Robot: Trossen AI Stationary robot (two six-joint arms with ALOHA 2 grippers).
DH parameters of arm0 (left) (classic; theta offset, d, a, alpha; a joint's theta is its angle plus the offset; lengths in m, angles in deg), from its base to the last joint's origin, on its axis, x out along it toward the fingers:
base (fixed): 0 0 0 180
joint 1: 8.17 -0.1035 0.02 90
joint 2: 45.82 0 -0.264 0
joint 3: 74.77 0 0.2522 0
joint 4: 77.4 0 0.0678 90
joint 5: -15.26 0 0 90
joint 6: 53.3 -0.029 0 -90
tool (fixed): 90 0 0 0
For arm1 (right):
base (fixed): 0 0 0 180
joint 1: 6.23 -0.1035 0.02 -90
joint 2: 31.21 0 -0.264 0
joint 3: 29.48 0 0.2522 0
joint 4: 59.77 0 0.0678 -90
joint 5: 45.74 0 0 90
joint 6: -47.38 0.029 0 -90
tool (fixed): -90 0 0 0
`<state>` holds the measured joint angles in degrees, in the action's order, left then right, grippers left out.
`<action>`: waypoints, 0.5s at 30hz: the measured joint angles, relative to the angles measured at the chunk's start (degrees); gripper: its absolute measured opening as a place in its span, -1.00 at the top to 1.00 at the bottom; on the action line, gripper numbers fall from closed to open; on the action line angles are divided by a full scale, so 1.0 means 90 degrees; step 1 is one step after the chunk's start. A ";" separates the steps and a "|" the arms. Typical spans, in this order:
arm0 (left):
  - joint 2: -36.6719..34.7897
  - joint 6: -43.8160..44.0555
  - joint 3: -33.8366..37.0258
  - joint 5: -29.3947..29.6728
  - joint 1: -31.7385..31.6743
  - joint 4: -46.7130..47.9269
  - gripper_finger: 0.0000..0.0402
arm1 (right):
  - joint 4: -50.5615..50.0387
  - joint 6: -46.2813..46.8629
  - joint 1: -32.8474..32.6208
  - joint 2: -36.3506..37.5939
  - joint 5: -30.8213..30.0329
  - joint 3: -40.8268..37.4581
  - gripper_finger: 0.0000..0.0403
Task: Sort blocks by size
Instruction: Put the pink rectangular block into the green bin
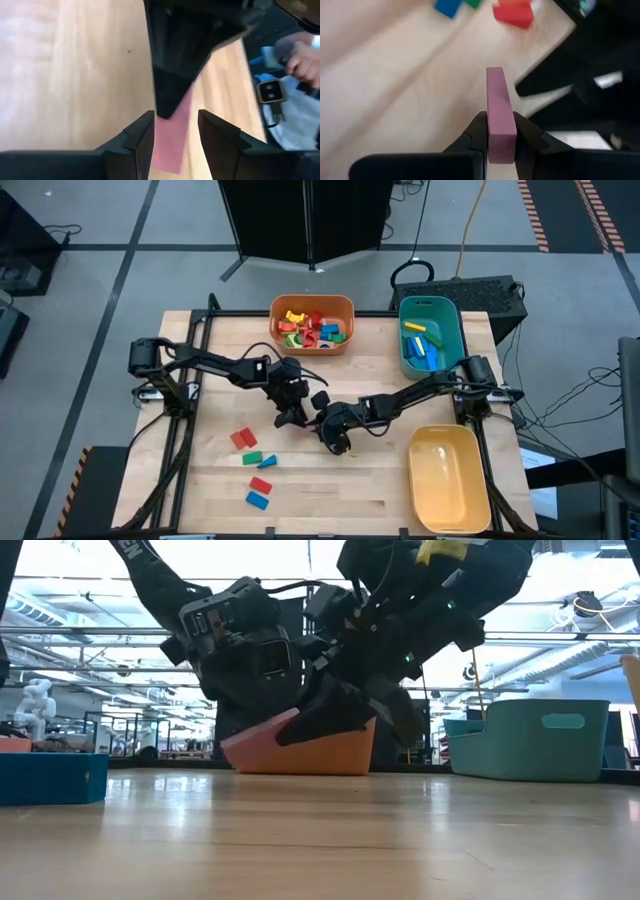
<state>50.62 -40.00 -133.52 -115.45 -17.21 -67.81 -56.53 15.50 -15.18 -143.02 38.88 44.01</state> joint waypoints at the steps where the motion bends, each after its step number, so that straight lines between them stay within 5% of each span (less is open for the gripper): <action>1: -0.0042 -0.0054 0.0000 0.0107 0.0000 0.0104 0.25 | -0.0057 0.0000 0.0000 0.0002 -0.0141 0.0000 0.79; 15: -0.1254 -0.0592 0.0010 0.1608 0.0070 0.1497 0.25 | -0.1433 0.0706 0.0383 0.0622 -0.0438 -0.0004 0.79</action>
<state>39.33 -45.32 -133.43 -100.98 -16.58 -54.33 -69.43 21.85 -11.74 -137.42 34.93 43.97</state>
